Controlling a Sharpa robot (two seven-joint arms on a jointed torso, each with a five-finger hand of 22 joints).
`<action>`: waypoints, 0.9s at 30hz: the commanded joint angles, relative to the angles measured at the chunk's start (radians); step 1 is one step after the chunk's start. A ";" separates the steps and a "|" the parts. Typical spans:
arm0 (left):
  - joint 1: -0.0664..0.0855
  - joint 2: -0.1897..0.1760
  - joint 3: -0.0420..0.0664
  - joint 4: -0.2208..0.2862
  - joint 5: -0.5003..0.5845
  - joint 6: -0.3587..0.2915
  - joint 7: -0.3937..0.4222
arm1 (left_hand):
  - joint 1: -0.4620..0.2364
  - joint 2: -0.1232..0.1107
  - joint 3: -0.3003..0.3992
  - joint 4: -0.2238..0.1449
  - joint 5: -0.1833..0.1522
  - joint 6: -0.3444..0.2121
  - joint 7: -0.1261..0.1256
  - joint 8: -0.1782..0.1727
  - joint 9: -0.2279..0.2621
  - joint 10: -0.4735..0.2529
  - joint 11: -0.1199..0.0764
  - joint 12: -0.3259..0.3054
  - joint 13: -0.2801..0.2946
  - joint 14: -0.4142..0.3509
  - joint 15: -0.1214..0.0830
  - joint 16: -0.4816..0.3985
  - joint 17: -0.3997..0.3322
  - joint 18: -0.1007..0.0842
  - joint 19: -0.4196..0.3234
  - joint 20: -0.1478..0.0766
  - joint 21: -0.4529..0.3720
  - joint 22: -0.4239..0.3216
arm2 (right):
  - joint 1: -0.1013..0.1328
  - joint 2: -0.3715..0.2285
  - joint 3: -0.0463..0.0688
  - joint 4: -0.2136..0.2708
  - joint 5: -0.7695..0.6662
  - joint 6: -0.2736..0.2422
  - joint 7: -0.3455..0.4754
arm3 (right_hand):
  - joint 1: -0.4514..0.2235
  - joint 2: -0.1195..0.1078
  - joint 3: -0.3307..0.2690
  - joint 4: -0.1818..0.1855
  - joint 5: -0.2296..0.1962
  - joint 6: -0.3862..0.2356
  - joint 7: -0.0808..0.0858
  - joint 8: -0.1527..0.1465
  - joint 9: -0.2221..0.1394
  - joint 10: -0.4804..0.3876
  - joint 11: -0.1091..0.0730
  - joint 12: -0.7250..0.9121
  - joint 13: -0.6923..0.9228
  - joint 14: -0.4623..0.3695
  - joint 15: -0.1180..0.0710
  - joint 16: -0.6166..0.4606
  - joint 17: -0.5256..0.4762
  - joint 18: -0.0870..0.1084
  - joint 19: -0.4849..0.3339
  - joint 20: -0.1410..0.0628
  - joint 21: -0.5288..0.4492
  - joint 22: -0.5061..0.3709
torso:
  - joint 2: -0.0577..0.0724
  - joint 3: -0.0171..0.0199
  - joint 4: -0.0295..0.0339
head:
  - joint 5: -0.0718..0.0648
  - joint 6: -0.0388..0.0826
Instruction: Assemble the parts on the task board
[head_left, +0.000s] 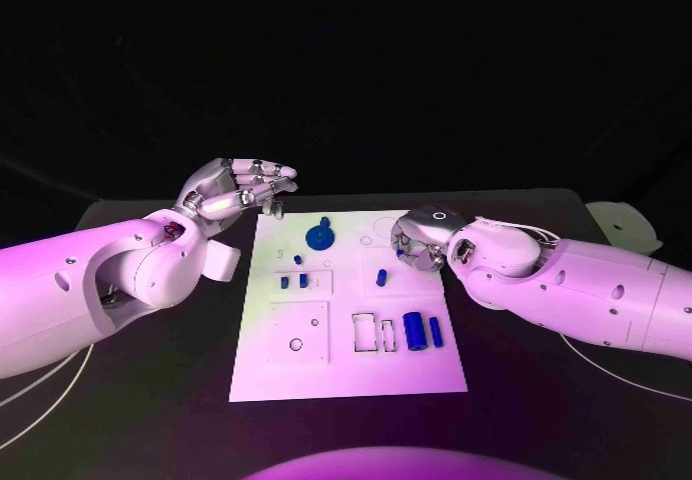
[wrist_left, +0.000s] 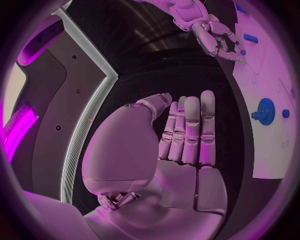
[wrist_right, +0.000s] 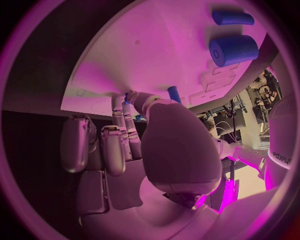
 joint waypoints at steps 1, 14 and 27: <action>0.000 0.001 0.001 0.002 0.008 0.007 0.005 | 0.000 0.009 -0.001 -0.006 0.001 -0.003 0.004 0.000 -0.001 -0.001 0.004 0.003 0.001 -0.004 0.000 -0.006 -0.002 0.015 0.004 -0.004 -0.007 -0.002 | -0.014 0.005 -0.009 0.003 -0.004 0.042 0.004 | -0.001 0.015 0.006 -0.007 -0.004 0.012 -0.001 0.006 0.004 0.012 -0.004 0.007 0.006 0.076 -0.010 0.004 0.136 -0.010 0.012 -0.003 0.009 0.134 | -0.001 -0.0004 0.0006 | -0.001 -0.002; 0.000 0.001 0.001 0.001 0.008 0.005 -0.005 | 0.008 0.011 -0.001 -0.013 0.002 -0.008 0.007 -0.002 -0.002 -0.006 0.006 0.003 0.001 -0.004 0.001 -0.006 -0.003 0.015 0.008 -0.004 -0.008 -0.003 | -0.018 0.008 -0.009 0.015 -0.021 0.033 -0.003 | -0.003 0.041 0.011 -0.043 -0.005 0.040 -0.015 0.029 0.025 0.052 -0.018 0.005 0.009 0.079 -0.023 0.010 0.144 -0.016 0.022 -0.013 0.039 0.150 | 0.000 -0.0007 0.0000 | -0.002 -0.003; 0.000 0.001 0.001 -0.002 0.008 0.004 -0.014 | 0.009 0.011 -0.004 -0.017 0.002 -0.018 0.012 -0.007 -0.005 -0.016 0.011 0.002 0.001 -0.005 0.004 -0.007 -0.004 0.014 0.010 -0.003 -0.009 -0.005 | -0.018 0.003 -0.009 0.017 -0.038 -0.011 -0.022 | -0.004 0.044 0.012 -0.047 -0.005 0.040 -0.016 0.031 0.027 0.054 -0.019 0.003 0.009 0.078 -0.024 0.009 0.143 -0.016 0.023 -0.014 0.040 0.152 | -0.001 -0.0003 0.0001 | 0.000 -0.002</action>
